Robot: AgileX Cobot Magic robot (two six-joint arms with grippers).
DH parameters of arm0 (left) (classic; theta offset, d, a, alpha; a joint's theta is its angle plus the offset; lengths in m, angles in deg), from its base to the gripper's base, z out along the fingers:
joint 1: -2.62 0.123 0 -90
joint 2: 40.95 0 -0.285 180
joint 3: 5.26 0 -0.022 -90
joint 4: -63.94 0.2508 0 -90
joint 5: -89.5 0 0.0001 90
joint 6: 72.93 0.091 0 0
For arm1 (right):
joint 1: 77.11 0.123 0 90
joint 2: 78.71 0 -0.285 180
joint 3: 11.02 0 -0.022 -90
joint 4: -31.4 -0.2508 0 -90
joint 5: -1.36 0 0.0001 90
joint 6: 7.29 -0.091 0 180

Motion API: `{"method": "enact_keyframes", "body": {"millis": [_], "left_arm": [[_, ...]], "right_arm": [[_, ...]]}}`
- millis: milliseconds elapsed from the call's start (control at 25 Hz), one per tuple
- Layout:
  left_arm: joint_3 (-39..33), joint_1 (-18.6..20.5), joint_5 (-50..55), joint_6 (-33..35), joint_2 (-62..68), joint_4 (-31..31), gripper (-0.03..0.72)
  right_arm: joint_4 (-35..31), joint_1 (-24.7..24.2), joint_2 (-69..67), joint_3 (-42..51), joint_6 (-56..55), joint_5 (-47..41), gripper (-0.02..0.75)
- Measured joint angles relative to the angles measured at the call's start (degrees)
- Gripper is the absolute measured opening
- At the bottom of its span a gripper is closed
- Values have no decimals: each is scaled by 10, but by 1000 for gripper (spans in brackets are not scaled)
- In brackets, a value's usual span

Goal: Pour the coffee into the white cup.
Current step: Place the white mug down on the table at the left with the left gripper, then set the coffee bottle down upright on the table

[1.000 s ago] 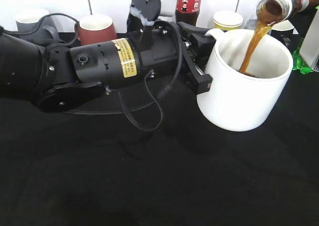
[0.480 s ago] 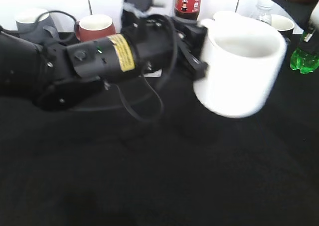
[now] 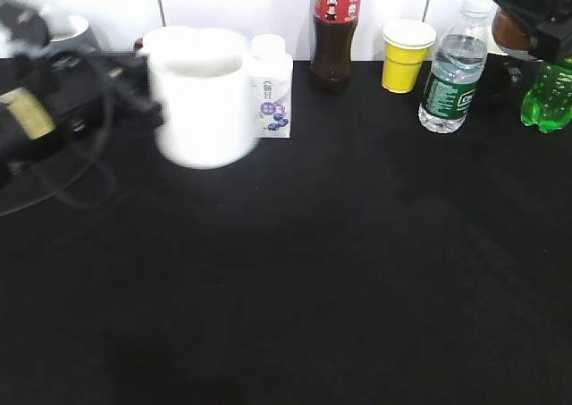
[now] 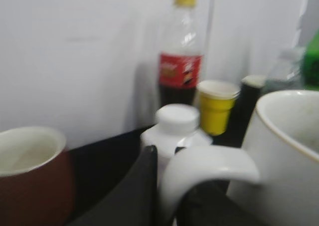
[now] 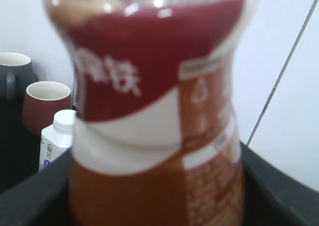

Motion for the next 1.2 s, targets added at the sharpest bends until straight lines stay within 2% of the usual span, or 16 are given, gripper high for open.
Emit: {"method": "enact_keyframes", "body": {"millis": [80, 200, 280, 360, 480, 640, 720, 840, 920, 1040, 1120, 1200], "left_arm": [[-1, 20, -4, 40, 8, -27, 71], [-1, 28, -37, 84, 69, -120, 71], [0, 29, -53, 92, 108, -186, 71], [2, 39, -52, 108, 139, -212, 71], [22, 65, -59, 109, 167, -217, 71], [30, 70, -69, 109, 178, -209, 73], [28, 70, -77, 106, 178, -203, 121], [-8, 71, -90, 103, 178, -206, 260], [-32, 71, -97, 103, 169, -208, 302], [-76, 72, -95, 103, 137, -208, 312], [-108, 72, -94, 103, 101, -207, 312], [-144, 72, -94, 103, 50, -203, 313]], "right_arm": [[-6, 0, -6, 0, 0, -1, 513], [-7, 0, -24, 0, -1, -1, 512], [-7, 0, -25, 0, -1, -1, 512], [-7, 0, -25, 0, -1, -1, 512], [-7, 0, -25, 0, -1, -1, 512], [-7, 0, -25, 0, -1, -1, 512], [-7, 0, -25, 0, -1, -1, 512], [-7, 0, -25, 0, -1, -1, 512], [-8, 0, -25, 0, -1, 0, 512], [-13, 0, -31, 0, -1, -8, 512], [-23, 0, -55, 0, -1, -43, 512], [-53, 0, -92, 0, -1, -47, 512]]}}
